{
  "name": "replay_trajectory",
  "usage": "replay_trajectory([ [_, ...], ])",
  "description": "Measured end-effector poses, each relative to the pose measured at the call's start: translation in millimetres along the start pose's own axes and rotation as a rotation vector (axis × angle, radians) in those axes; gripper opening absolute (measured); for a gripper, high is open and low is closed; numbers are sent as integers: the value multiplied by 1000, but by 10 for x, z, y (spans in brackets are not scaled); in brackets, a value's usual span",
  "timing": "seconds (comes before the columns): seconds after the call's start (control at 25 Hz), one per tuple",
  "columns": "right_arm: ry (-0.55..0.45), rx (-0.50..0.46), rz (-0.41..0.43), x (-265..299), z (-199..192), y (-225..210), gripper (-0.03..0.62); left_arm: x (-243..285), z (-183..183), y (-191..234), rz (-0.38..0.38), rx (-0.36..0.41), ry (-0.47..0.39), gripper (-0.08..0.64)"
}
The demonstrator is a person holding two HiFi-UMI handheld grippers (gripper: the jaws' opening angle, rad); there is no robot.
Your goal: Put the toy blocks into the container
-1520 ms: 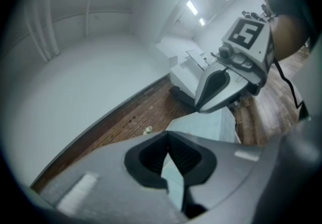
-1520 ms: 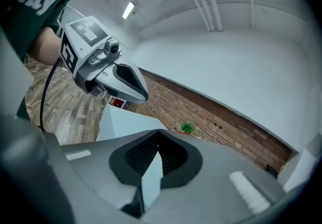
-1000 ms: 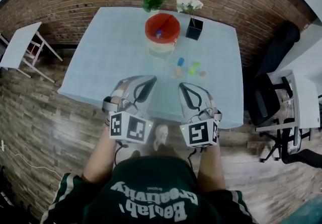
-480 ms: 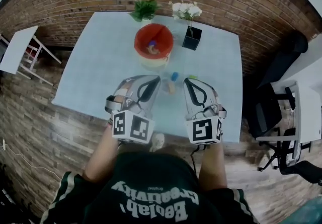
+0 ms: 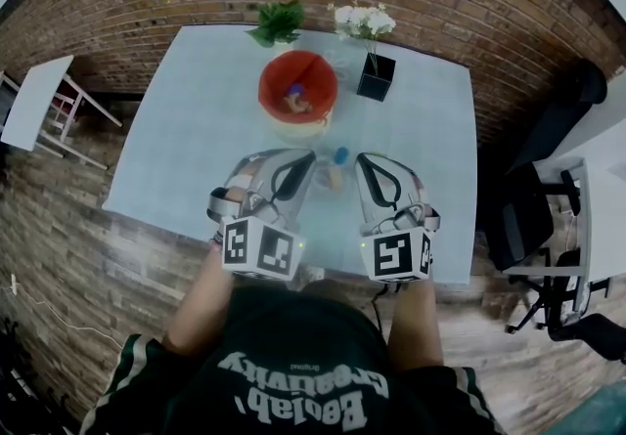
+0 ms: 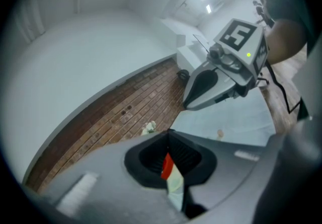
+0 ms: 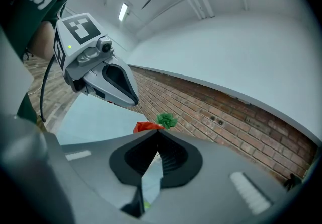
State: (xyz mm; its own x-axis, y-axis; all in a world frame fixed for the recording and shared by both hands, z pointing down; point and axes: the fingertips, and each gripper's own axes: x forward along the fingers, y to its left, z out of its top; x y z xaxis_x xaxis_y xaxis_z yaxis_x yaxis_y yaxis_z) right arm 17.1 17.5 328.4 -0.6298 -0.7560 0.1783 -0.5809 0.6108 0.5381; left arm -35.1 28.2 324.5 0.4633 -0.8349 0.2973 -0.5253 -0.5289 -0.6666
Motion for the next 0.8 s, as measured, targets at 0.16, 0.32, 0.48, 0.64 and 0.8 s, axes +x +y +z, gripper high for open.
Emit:
replay_trajectory([
  [0.16, 20, 4, -2, 95, -46, -36, 8, 141, -34, 48, -22, 0, -10, 3],
  [0.32, 38, 20, -5, 181, -139, -87, 8, 308, -87, 37, -57, -8, -13, 3],
  [0.48, 72, 35, -9, 267, -324, -99, 8, 476, -177, -48, -102, -8, -6, 3],
  [0.64, 114, 78, -34, 327, -500, -157, 8, 674, -321, -196, -192, -64, 31, 3],
  [0.8, 156, 113, -49, 336, -740, -214, 8, 919, -523, -482, -329, -107, 83, 5],
])
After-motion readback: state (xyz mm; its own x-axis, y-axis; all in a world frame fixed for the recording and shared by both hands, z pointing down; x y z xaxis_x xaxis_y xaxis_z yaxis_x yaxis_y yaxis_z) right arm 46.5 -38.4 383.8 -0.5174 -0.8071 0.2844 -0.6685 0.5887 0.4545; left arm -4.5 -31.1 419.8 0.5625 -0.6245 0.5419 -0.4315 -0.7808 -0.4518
